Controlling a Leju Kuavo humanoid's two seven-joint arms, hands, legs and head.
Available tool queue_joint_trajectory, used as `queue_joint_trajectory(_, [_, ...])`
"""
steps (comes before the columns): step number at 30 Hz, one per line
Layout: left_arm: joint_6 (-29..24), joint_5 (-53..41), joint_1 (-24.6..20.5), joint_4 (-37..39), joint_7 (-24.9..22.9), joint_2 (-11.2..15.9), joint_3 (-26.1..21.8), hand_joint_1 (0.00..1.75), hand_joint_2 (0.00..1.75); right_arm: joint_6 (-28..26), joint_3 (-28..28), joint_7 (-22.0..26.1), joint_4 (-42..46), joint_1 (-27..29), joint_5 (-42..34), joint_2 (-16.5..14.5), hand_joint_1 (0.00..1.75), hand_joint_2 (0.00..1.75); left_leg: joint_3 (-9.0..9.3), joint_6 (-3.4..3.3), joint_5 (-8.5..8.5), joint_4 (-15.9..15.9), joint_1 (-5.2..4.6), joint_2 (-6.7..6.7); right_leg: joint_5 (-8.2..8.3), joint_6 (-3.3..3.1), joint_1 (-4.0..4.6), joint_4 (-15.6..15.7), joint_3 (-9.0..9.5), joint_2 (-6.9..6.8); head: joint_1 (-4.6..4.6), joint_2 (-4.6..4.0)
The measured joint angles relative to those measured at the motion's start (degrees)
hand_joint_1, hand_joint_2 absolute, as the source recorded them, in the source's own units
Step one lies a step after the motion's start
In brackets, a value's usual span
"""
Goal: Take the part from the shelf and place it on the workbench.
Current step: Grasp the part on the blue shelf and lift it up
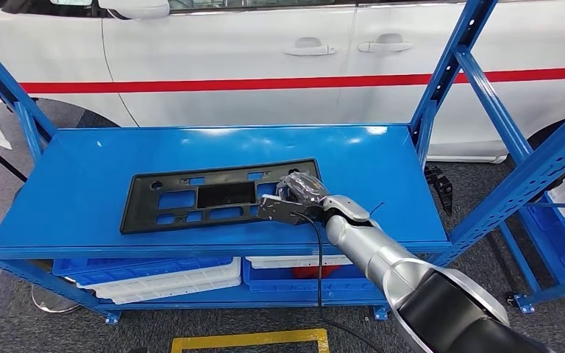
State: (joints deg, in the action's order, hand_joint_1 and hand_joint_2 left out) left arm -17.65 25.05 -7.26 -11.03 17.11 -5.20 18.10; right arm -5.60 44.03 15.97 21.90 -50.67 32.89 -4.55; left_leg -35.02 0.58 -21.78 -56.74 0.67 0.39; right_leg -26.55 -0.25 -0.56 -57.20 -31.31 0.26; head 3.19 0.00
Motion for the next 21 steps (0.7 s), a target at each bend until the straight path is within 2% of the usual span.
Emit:
queue_joint_trajectory(6, [-0.01,0.00,0.00,0.01,0.00,-0.01,0.00,0.00,0.00,0.00,-0.08,0.02,-0.17,0.04,0.02,0.00,1.75,0.00,0.00,0.00,0.00,0.00,-0.01,0.00,0.00,0.00,-0.01,0.00,-0.01,0.00,0.00,0.00])
queue_joint_trajectory(7, [-0.01,0.00,0.00,0.00,0.00,-0.01,0.00,0.00,0.00,0.00,-0.09,0.02,-0.17,0.04,0.02,0.00,1.53,0.00,0.00,0.00,0.00,0.00,-0.01,0.00,0.00,0.00,-0.01,0.00,-0.01,0.00,0.00,0.00])
queue_joint_trajectory(10, [-0.01,0.03,0.01,-0.01,0.01,-0.02,0.00,0.00,0.00,0.02,-0.10,0.04,-0.17,0.04,0.10,0.00,0.22,0.00,0.00,0.00,0.00,0.00,-0.01,0.00,0.00,0.00,-0.01,0.00,0.01,0.00,0.00,0.00])
queue_joint_trajectory(11, [-0.01,0.05,0.02,-0.01,0.02,-0.02,0.00,0.00,0.00,0.01,-0.10,0.07,-0.17,0.06,0.18,-0.01,0.00,0.00,-0.01,0.00,0.00,0.00,-0.01,0.00,0.00,0.01,-0.01,0.00,0.02,0.00,0.00,0.00])
queue_joint_trajectory(21, [0.01,-0.13,0.07,0.01,0.19,-0.04,0.00,0.00,0.00,0.11,-0.10,0.17,-0.23,0.32,0.76,-0.10,0.00,0.00,-0.04,-0.07,0.05,0.00,-0.02,0.00,0.04,0.05,-0.02,0.00,-0.05,-0.01,0.00,0.00])
